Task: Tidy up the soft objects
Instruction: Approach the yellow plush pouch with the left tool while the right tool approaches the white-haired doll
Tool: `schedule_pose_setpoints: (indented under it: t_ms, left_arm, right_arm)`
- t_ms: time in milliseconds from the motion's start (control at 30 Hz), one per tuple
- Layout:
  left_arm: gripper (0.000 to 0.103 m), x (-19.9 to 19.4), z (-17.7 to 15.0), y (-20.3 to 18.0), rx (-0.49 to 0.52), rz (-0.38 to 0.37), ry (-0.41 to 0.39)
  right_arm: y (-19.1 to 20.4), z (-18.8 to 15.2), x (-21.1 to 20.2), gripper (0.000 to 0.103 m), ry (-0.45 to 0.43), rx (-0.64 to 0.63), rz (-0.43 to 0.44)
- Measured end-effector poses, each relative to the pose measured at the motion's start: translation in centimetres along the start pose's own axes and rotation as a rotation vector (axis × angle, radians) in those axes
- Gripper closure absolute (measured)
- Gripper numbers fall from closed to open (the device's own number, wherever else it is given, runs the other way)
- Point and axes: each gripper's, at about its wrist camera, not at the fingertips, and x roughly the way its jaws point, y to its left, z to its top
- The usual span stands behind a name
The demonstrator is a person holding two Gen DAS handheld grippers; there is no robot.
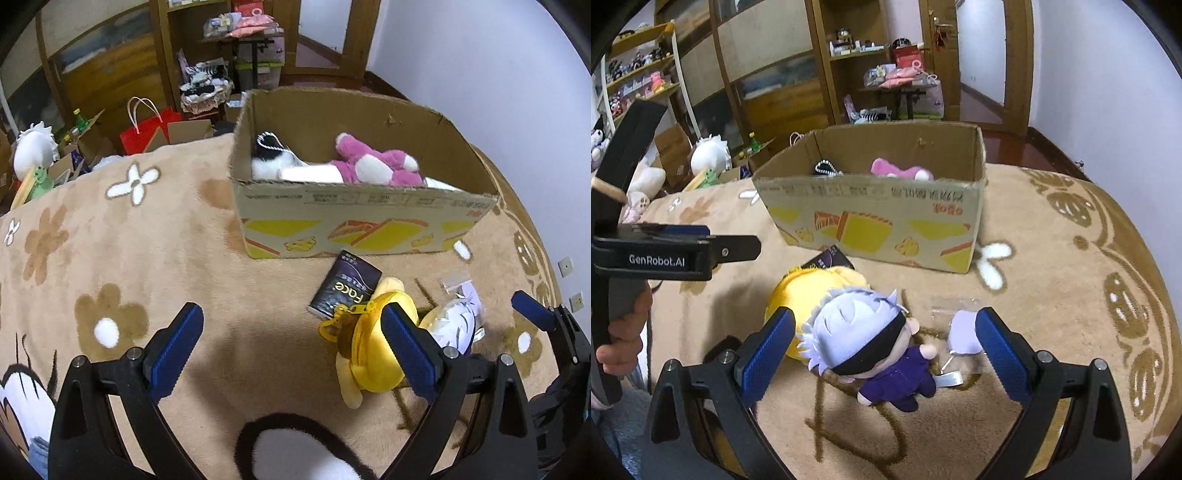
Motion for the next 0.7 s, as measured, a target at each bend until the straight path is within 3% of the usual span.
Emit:
schedule_pose_setpoints:
  t_ms: [467,700]
  left_arm:
    - [0.007,3.8,-0.5,-2.7,0.098,-0.023,0.124]
    - [0.007,5.2,-0.8,-3.5,0.115,-0.045,0.179]
  right_arm:
    - [0.0,-0.7,3.2,0.001,0.081,-0.003,-0.006]
    - [0.0,-1.0,4.0,0.001,0.123,0.016,0.038]
